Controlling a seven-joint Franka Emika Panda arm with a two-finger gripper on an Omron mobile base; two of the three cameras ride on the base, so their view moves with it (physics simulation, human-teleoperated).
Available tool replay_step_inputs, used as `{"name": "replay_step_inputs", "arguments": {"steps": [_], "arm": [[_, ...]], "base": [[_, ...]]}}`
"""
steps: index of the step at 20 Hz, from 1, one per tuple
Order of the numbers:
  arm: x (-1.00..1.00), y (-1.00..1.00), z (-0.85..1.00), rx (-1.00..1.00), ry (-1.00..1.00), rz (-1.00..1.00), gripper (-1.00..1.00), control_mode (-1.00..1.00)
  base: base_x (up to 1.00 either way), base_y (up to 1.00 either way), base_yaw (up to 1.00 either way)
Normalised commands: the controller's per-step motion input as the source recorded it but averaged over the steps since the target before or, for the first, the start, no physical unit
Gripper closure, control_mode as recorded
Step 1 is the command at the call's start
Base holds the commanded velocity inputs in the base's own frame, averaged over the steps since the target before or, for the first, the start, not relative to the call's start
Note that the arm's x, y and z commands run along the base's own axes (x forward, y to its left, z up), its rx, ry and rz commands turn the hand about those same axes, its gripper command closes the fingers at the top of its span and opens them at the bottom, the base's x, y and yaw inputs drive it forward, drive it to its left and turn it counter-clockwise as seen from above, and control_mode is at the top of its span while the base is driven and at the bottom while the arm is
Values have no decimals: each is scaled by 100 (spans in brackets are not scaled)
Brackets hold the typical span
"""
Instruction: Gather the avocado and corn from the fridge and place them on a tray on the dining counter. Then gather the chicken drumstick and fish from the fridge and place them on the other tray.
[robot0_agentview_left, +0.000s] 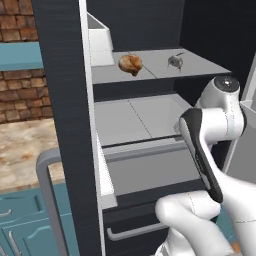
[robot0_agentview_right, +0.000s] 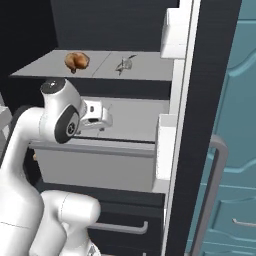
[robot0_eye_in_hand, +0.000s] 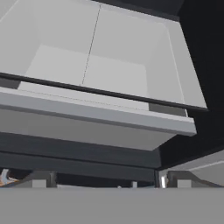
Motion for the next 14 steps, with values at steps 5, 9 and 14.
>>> {"name": "replay_step_inputs", "arguments": {"steps": [5, 9, 14], "arm": [[63, -34, 96, 2, -5, 0, -100, -100], [65, -25, 86, 6, -4, 0, -100, -100], [81, -8, 58, 4, -5, 0, -100, -100]], "base": [[0, 0, 0], [0, 0, 0], [0, 0, 0]]}}
